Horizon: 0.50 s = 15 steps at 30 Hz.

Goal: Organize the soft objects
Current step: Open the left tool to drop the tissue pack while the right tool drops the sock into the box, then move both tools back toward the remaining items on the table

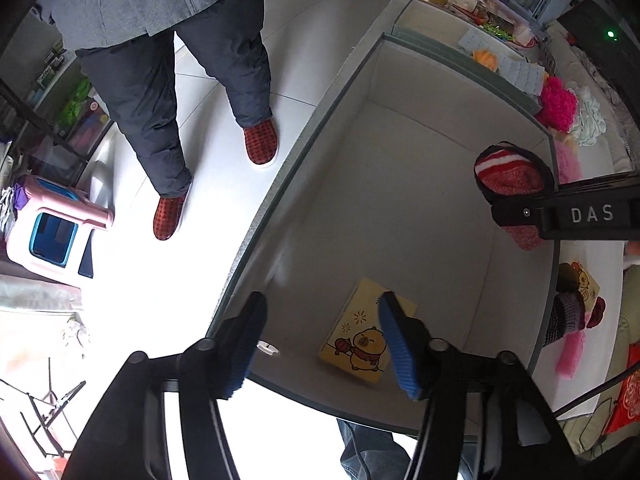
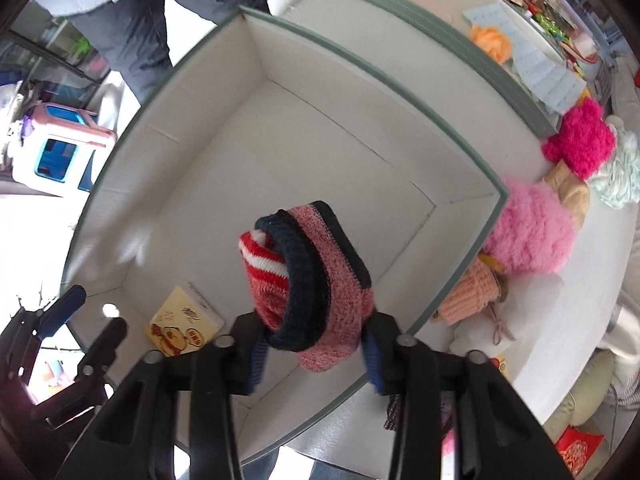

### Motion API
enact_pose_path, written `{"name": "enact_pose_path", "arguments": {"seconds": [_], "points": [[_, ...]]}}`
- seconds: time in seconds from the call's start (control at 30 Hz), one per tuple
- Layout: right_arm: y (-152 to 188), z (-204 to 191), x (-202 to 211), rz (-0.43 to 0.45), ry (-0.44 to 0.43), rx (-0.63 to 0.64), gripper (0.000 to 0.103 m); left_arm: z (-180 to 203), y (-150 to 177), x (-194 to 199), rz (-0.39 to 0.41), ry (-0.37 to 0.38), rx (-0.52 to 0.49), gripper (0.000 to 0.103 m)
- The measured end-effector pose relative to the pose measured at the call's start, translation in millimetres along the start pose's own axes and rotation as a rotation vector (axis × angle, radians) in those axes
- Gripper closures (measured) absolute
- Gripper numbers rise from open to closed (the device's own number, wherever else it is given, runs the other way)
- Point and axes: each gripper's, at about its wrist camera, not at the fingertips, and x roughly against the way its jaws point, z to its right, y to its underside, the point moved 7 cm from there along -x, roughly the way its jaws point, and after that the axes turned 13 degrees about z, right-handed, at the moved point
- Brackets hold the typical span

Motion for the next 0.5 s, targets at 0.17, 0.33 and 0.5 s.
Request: {"name": "enact_pose_path", "arguments": {"seconds": [0.17, 0.33, 0.5], "points": [[-11.3, 7.9, 29.9, 0.109, -0.057, -0.016, 0.0, 8.2, -6.6, 11.2, 0.036, -0.014, 0.014, 0.001], [-6.9, 25.5, 57.7, 0.159, -0.083, -0.068, 0.0, 22.0, -19.3, 41.4, 0.134, 0.071, 0.082, 0.001], [39.8, 70.6, 73.0, 0.19, -0.046, -0.208, 0.0, 44.7, -64.1, 98.3, 0.373, 0.174, 0.115, 0.001]]}}
